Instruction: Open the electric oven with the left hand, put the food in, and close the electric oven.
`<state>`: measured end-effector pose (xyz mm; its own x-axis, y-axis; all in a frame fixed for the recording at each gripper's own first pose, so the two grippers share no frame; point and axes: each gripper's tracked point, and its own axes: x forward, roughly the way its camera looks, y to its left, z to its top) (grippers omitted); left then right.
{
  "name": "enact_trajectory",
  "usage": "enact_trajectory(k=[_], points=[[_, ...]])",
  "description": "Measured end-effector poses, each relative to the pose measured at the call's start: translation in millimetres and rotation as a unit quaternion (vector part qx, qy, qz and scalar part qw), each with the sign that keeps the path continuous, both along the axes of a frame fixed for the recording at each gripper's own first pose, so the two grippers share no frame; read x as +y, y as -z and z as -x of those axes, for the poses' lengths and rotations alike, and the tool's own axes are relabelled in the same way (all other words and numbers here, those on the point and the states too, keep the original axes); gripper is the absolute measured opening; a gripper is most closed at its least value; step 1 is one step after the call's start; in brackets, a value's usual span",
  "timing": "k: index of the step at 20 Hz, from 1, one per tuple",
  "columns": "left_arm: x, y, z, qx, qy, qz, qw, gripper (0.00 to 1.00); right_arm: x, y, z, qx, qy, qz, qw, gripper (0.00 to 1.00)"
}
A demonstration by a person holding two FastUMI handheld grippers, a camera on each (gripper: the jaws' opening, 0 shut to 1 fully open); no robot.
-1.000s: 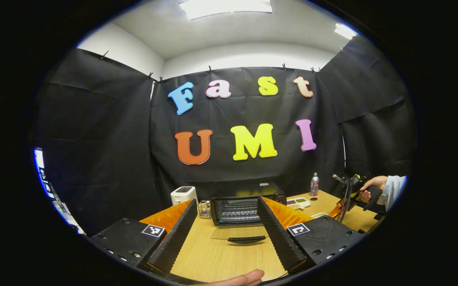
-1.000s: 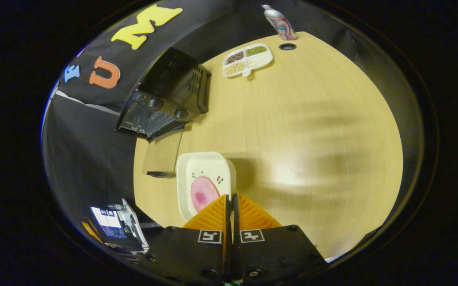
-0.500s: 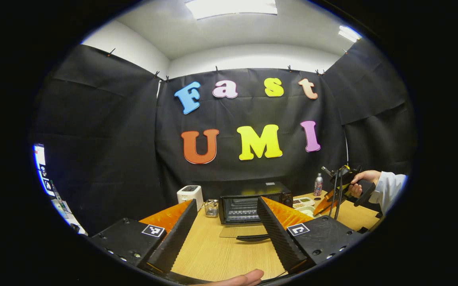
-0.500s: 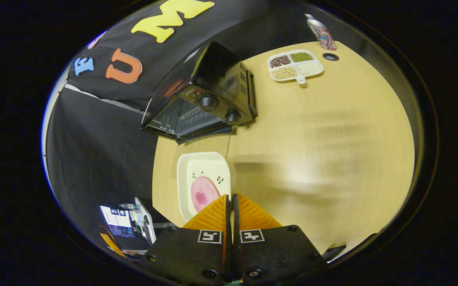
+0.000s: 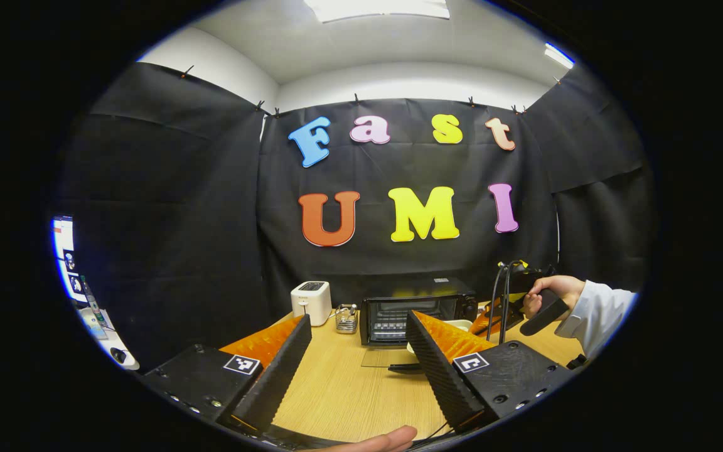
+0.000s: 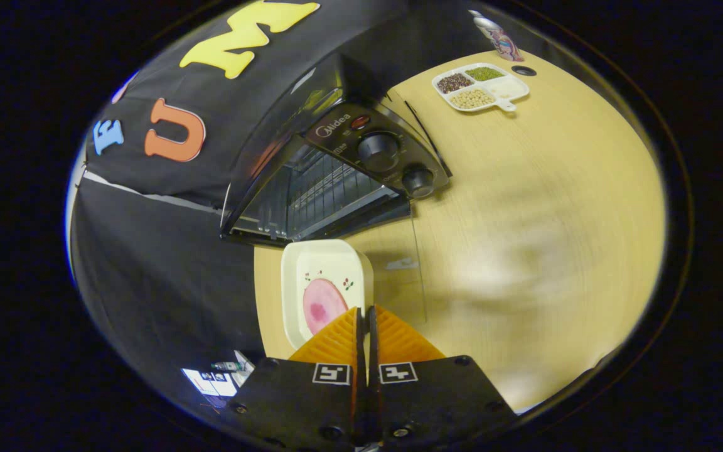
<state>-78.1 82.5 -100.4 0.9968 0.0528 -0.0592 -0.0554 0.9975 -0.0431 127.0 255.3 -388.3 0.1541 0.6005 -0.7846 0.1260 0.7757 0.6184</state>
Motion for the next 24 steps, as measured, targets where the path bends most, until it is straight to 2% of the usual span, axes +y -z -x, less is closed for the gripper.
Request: enact_trajectory(k=[5,8,10,11,15,17,19,20,21,22,24], points=[[15.8,10.5,-4.7,0.007,-0.013,-0.006,1.000,0.96,57.3,4.2,-14.9,0.009,0.090,-0.050,0.995,0.02],[21.1,14.5,-5.3,0.001,-0.014,-0.008,1.000,0.96,71.5,23.8,-35.6,-0.001,0.162,-0.046,0.986,0.04],[28.9,21.1,-5.8,0.001,-0.021,-0.006,1.000,0.96,72.6,32.5,-55.5,-0.024,0.216,-0.044,0.975,0.01],[33.1,23.1,-6.9,0.001,-0.025,-0.005,1.000,0.96,72.2,32.1,-62.3,-0.033,0.244,-0.047,0.968,0.04],[48.7,35.5,-12.7,0.007,-0.039,-0.004,0.999,0.96,77.9,36.5,-98.2,-0.067,0.338,-0.063,0.937,0.04],[50.1,40.1,-16.4,0.008,-0.033,0.005,0.999,0.96,81.9,44.1,-113.3,-0.084,0.358,-0.056,0.928,0.01],[50.3,43.5,-23.7,0.013,-0.027,0.014,0.999,0.96,88.2,53.7,-124.7,-0.092,0.374,-0.059,0.921,0.05],[53.2,44.8,-26.2,0.012,-0.025,0.013,1.000,0.96,91.6,57.6,-130.4,-0.094,0.383,-0.064,0.917,0.02],[57.0,44.4,-27.3,0.010,-0.027,0.011,1.000,0.96,94.4,58.3,-134.7,-0.101,0.388,-0.070,0.914,0.05],[63.4,44.6,-27.1,0.005,-0.035,0.010,0.999,0.96,96.8,59.3,-139.9,-0.109,0.392,-0.074,0.910,0.02],[75.2,46.1,-29.7,-0.004,-0.050,0.008,0.999,0.96,102.2,57.6,-149.2,-0.128,0.397,-0.086,0.905,0.05]])
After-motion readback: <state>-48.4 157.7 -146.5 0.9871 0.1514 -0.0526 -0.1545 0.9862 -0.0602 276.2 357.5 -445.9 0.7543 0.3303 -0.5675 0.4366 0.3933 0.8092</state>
